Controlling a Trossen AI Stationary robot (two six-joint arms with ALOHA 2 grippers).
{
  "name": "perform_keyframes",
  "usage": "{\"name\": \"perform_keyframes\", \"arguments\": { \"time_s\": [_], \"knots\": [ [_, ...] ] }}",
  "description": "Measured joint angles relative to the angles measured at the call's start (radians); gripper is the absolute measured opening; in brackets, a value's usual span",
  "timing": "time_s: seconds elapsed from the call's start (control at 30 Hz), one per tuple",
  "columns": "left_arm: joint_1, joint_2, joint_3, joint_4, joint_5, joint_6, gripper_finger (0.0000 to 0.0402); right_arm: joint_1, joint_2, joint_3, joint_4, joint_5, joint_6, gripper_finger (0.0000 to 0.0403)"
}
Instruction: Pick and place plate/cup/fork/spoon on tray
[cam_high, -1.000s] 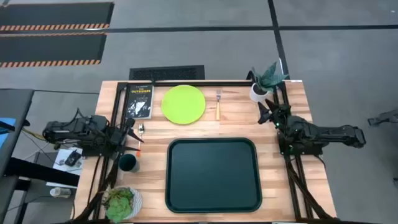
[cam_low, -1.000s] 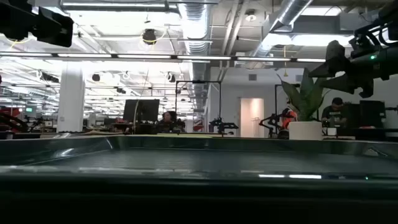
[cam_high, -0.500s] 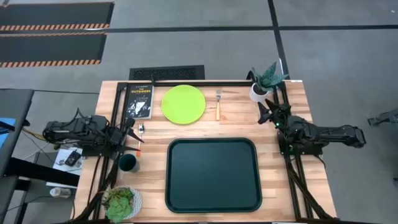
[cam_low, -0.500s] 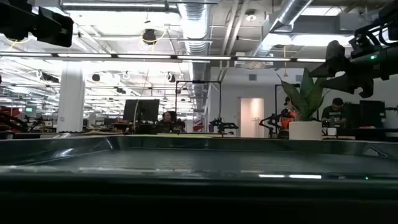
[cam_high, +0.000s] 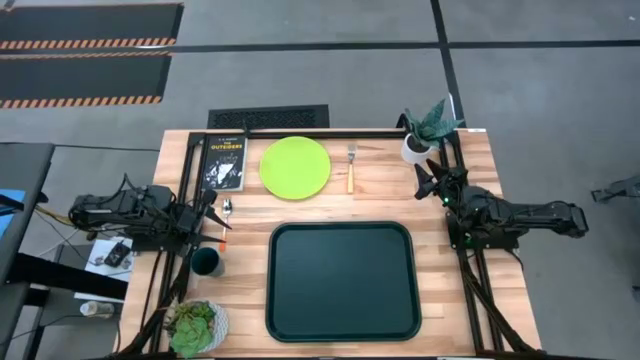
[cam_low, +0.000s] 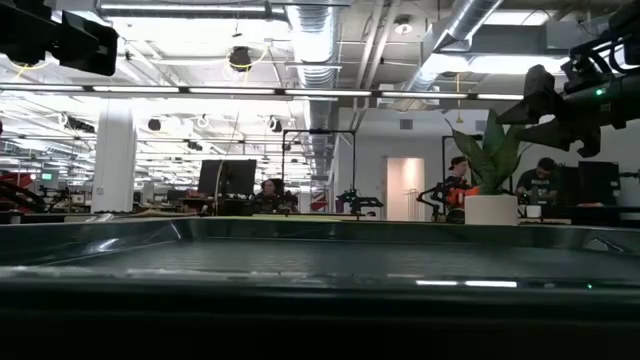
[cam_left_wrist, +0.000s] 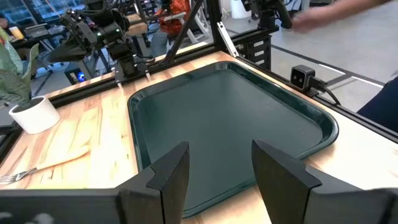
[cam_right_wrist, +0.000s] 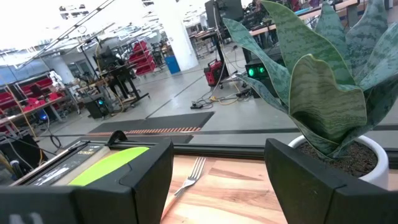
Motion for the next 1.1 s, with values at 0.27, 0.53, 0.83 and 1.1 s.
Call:
{"name": "perform_keyframes", "arguments": {
  "time_s": [0.27,0.53,0.83,1.1],
  "knots": [
    [0.0,0.0,0.0,0.0,0.0,0.0,0.0164,0.0,0.0,0.0,0.0,0.0,0.0,0.0276],
    [0.001,0.0,0.0,0.0,-0.02,0.069,0.0164,0.0,0.0,0.0,0.0,0.0,0.0,0.0276],
    [0.001,0.0,0.0,0.0,-0.021,0.068,0.0164,0.0,0.0,0.0,0.002,0.0,0.0,0.0276],
    [0.001,0.0,0.0,0.0,-0.021,0.066,0.0164,0.0,0.0,0.0,0.051,0.0,0.066,0.0276]
  ]
}}
